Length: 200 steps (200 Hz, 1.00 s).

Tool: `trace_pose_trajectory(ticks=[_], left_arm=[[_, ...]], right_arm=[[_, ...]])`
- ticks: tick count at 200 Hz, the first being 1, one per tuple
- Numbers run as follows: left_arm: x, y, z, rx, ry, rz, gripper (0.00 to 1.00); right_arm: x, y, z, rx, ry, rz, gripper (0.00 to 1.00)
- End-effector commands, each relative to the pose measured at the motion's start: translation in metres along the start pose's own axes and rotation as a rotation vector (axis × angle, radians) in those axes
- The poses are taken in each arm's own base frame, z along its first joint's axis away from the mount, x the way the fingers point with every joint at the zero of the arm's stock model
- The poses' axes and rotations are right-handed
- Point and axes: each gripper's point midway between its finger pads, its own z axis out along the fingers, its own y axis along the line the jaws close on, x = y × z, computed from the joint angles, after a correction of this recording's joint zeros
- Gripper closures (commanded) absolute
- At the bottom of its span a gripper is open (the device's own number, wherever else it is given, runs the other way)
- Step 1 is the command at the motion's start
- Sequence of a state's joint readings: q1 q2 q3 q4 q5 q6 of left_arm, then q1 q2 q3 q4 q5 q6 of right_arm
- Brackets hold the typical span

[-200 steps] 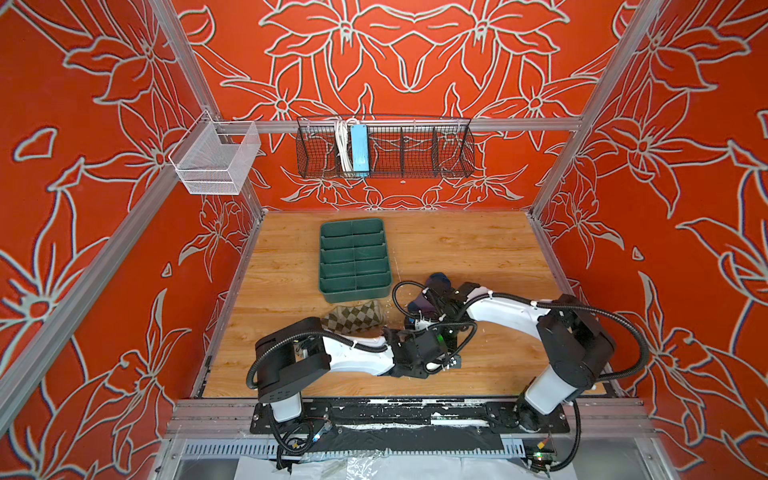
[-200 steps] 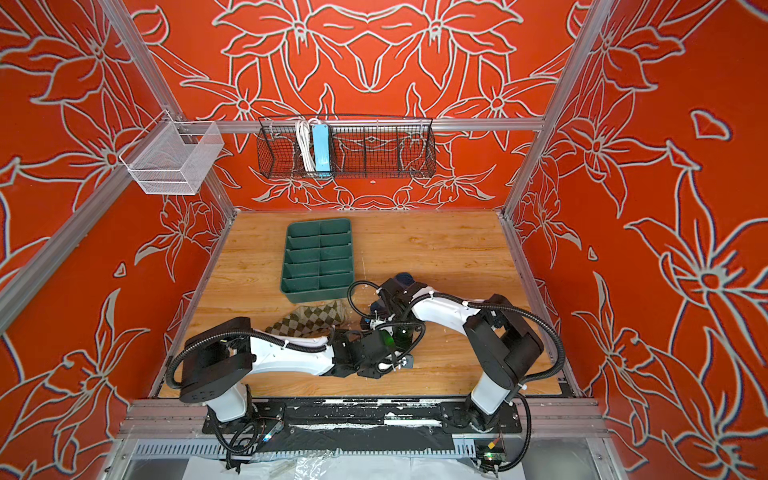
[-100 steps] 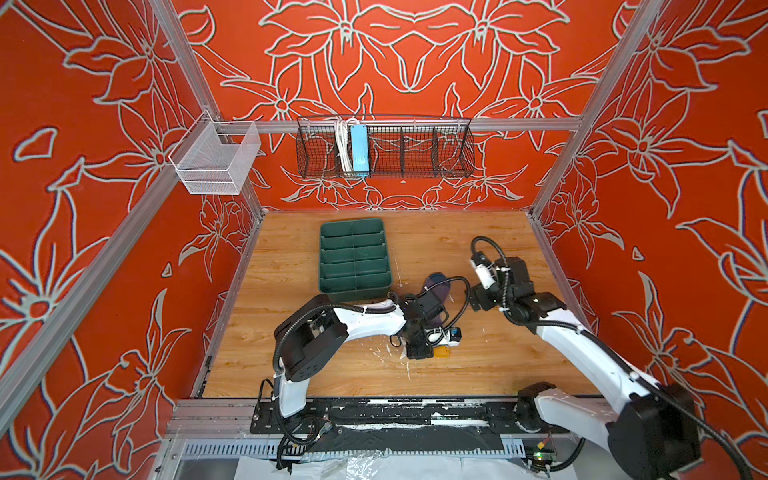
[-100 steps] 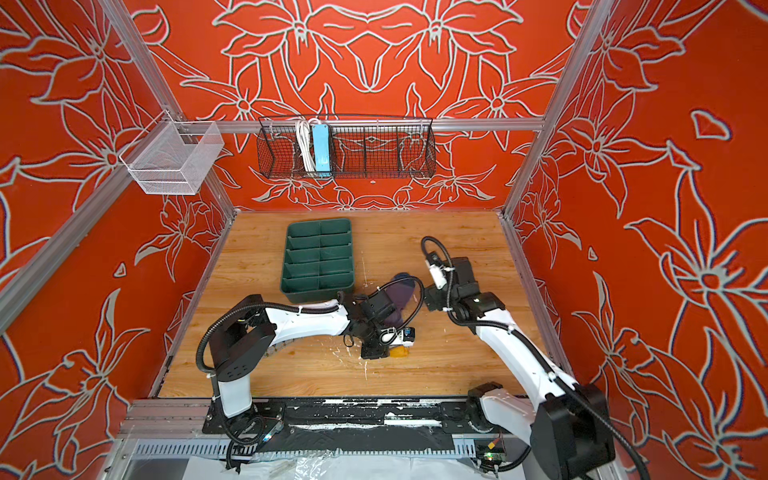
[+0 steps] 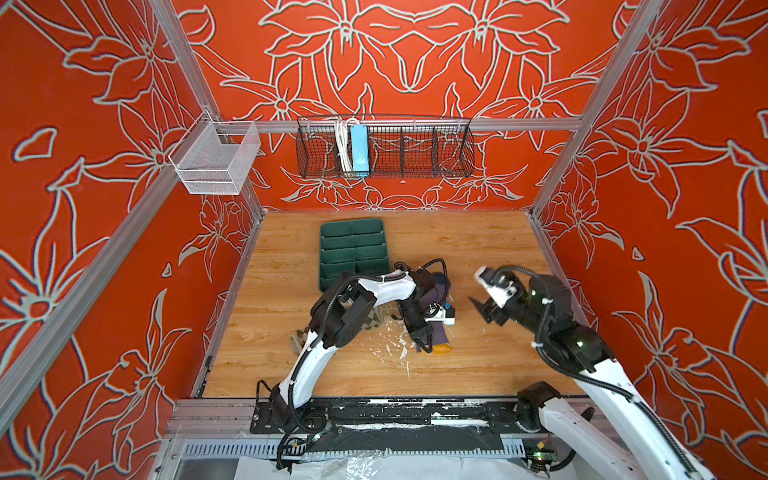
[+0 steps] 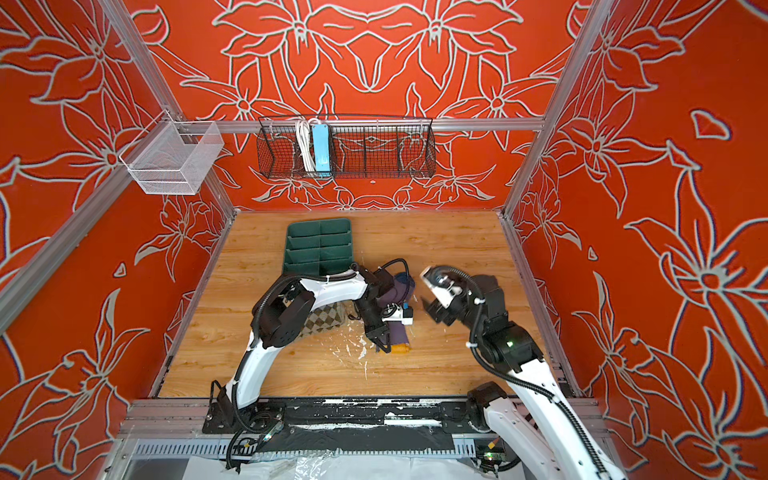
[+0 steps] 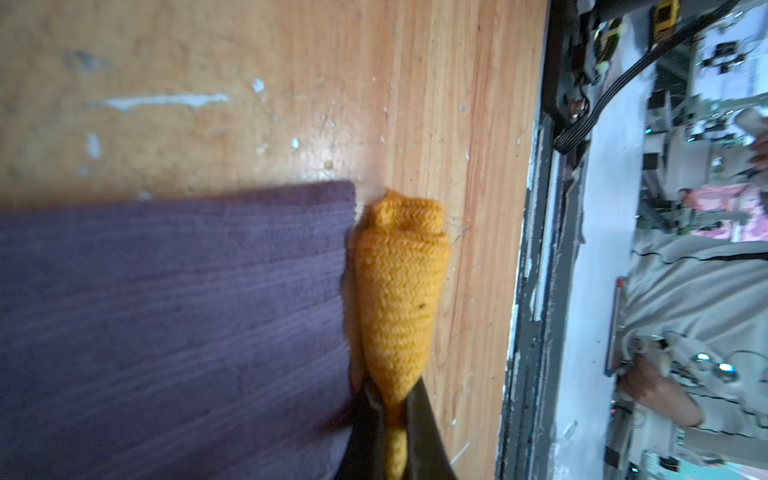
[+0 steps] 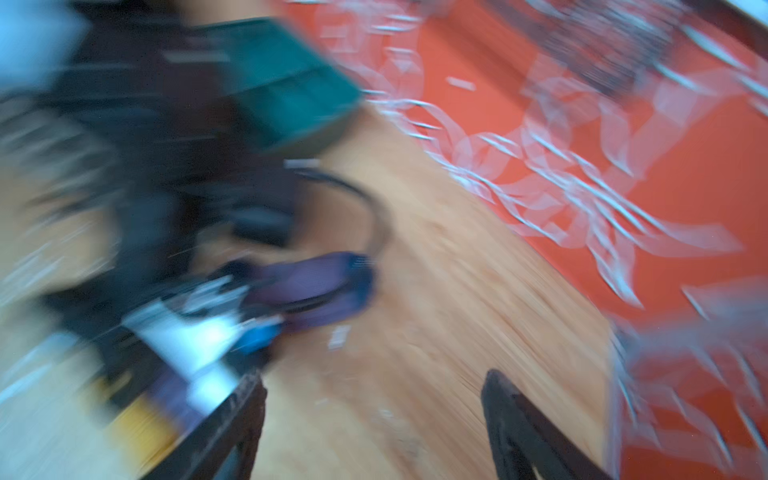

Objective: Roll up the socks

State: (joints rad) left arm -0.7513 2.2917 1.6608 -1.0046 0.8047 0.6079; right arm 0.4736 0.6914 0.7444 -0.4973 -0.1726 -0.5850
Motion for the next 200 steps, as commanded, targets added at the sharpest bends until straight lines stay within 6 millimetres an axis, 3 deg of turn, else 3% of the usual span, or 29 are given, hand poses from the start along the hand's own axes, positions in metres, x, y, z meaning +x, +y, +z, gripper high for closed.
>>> trace_pose_trajectory(ticks=[1, 19, 37, 58, 95, 133, 155, 184, 200], left_arm=[[0.02, 0.02, 0.01, 0.024, 0.07, -0.107, 0.99], [0.018, 0.027, 0.011, 0.037, 0.062, -0.132, 0.98], [0.017, 0.033, 0.013, 0.051, 0.064, -0.151, 0.97], [0.017, 0.038, 0.016, 0.054, 0.077, -0.166, 0.97], [0.017, 0.038, 0.014, 0.042, 0.075, -0.165, 0.97], [0.017, 0.037, 0.012, 0.03, 0.071, -0.159, 0.96], [0.013, 0.032, 0.007, 0.027, 0.057, -0.142, 0.91], [0.004, 0.021, -0.01, -0.023, 0.015, -0.085, 0.85], [-0.004, 0.013, -0.027, -0.089, -0.024, -0.036, 0.77]], right_arm=[[0.067, 0.066, 0.001, -0.235, 0.273, -0.471, 0.18], [0.094, 0.089, 0.013, -0.245, 0.365, -0.713, 0.19], [0.086, 0.109, 0.036, -0.173, 0.28, -0.824, 0.19], [0.074, 0.121, 0.057, -0.139, 0.217, -0.762, 0.19], [0.08, 0.14, 0.087, -0.167, 0.234, -0.724, 0.26], [0.1, 0.151, 0.099, -0.214, 0.322, -0.715, 0.47], [0.111, 0.156, 0.099, -0.242, 0.357, -0.7, 0.64], [0.121, 0.161, 0.095, -0.284, 0.4, -0.684, 0.95], [0.126, 0.165, 0.09, -0.33, 0.424, -0.66, 1.0]])
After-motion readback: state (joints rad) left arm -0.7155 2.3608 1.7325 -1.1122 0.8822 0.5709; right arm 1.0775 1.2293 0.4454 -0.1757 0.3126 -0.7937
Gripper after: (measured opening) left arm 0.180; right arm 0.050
